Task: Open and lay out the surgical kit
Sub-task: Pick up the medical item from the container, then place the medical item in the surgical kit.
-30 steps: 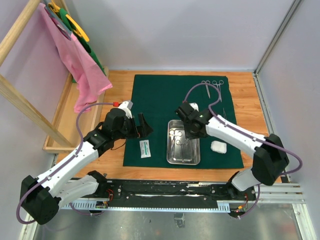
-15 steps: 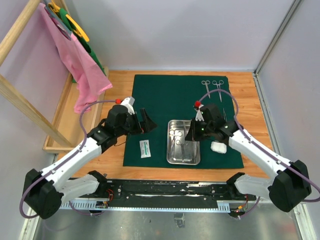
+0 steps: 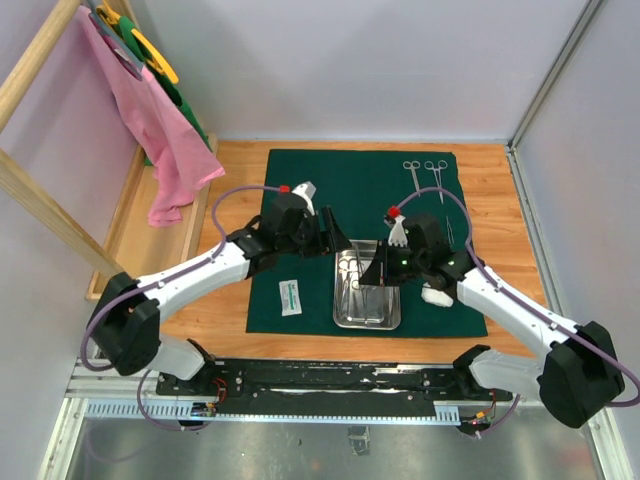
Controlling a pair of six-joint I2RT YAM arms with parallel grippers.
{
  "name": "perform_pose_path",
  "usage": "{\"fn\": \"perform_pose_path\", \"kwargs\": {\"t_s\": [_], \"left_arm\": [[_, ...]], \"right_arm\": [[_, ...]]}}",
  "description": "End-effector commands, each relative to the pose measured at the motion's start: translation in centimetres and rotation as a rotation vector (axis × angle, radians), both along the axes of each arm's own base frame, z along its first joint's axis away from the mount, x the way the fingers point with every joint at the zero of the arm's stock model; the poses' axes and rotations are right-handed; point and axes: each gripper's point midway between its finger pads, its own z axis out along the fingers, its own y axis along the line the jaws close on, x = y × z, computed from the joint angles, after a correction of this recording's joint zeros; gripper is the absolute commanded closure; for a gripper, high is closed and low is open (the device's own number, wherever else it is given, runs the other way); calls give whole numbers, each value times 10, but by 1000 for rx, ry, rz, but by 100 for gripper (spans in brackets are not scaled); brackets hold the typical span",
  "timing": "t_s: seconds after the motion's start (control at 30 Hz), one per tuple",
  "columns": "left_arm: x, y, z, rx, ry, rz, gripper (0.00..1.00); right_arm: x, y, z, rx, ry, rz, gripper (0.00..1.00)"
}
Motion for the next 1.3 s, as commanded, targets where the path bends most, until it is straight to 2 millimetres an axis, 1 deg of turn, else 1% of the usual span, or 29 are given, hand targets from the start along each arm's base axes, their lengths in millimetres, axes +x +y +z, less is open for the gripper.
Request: {"fn": "perform_pose_path", "kwargs": {"t_s": [0.0, 0.07, 0.1, 0.27, 0.33, 0.43, 0.47, 0.5, 0.53, 0.57, 0.7, 0.77, 0.8, 0.83, 0.87, 0.9, 0.97, 1.0, 1.13, 1.2, 1.27], "left_arm": [[2, -30, 7, -51, 8, -31, 31], [-1, -40, 3, -50, 22, -42, 39], [-1, -45, 3, -52, 27, -45, 40], [-1, -59, -6, -53, 52, -46, 39], [-1, -64, -8, -55, 58, -43, 40], [-2, -71, -12, -48, 65, -43, 51], [-2, -72, -14, -45, 68, -42, 57], [-3, -74, -15, -40, 71, -42, 66], [-2, -75, -16, -36, 73, -39, 73], [-3, -75, -18, -33, 77, -38, 77], [-2, -77, -21, -21, 80, -33, 79], [-1, -80, -21, -19, 81, -34, 89], [1, -80, -22, -13, 83, -32, 97], [2, -81, -24, -1, 84, -33, 99], [5, -82, -25, 9, 84, -29, 100], [8, -84, -24, 16, 77, -30, 100], [17, -87, -22, 49, 65, -23, 100], [21, -90, -21, 63, 59, -21, 100], [41, -106, -20, 94, 47, -15, 100], [50, -112, -21, 104, 45, -4, 100], [58, -123, -24, 110, 57, -2, 99]], "right_arm": [[6, 1, 11, 38, -37, -5, 99], [7, 0, 11, 37, -43, -5, 99], [7, -1, 10, 36, -42, -3, 99], [7, -4, 10, 38, -50, 4, 99], [5, -5, 9, 39, -50, 8, 99], [5, -9, 7, 45, -45, 6, 99], [5, -10, 6, 46, -46, 6, 99], [5, -11, 5, 45, -44, 4, 99], [5, -11, 5, 49, -44, 5, 99], [5, -12, 4, 52, -43, 5, 99], [5, -15, 2, 59, -37, -2, 99], [6, -15, 3, 62, -37, -1, 99], [6, -15, 4, 64, -38, 0, 99], [6, -15, 4, 61, -39, 3, 97], [8, -16, 9, 57, -46, 5, 90], [8, -17, 13, 45, -54, 9, 81], [9, -26, 25, -10, -81, 2, 72], [10, -32, 31, -42, -103, -8, 69], [8, -59, 47, -138, -145, -48, 61], [6, -77, 54, -196, -151, -88, 58], [4, -103, 64, -276, -182, -165, 57]]}}
